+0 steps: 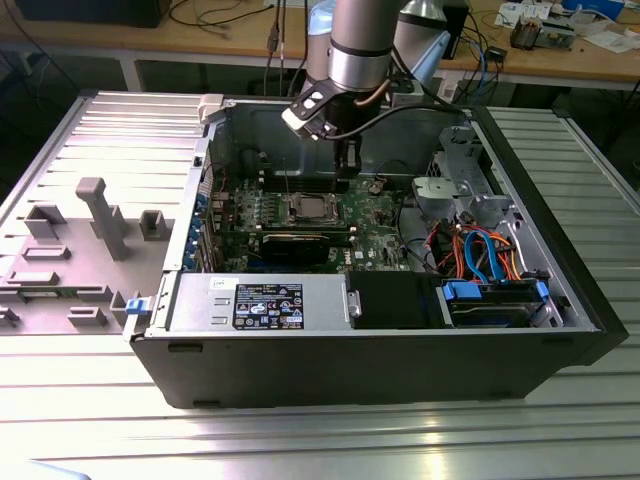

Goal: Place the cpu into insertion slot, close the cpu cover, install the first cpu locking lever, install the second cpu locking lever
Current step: 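Close the cpu cover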

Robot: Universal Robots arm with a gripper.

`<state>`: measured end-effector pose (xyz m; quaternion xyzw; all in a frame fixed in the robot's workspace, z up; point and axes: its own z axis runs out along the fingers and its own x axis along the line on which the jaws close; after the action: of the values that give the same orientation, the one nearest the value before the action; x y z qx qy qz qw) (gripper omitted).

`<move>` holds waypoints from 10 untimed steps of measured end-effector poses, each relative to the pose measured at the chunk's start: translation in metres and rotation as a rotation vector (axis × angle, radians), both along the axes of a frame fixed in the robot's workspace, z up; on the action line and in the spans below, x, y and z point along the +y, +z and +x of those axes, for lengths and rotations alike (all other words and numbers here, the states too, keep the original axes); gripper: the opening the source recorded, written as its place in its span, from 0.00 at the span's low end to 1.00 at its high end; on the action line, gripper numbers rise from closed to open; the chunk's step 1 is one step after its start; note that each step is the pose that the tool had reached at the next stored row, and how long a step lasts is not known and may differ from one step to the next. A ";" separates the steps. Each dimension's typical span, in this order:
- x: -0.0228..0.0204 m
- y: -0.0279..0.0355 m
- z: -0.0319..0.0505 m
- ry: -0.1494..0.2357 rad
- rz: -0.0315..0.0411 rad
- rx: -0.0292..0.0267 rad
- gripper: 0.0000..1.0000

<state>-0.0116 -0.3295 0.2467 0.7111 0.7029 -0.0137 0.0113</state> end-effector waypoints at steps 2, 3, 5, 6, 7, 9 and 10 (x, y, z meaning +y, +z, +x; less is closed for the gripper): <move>0.0000 -0.0003 -0.0052 0.000 0.0001 -0.0001 0.11; 0.0000 -0.0004 -0.0077 0.000 0.0001 -0.0001 0.11; 0.0000 -0.0004 -0.0114 0.000 0.0001 -0.0001 0.11; 0.0000 -0.0004 -0.0117 0.000 0.0000 0.0000 0.11; 0.0000 -0.0004 -0.0117 0.000 0.0000 0.0000 0.11; 0.0000 -0.0004 -0.0118 0.000 0.0000 0.0000 0.11; 0.0000 -0.0004 -0.0118 0.000 0.0000 -0.0001 0.11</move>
<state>-0.0234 -0.3295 0.2463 0.7111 0.7029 -0.0137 0.0113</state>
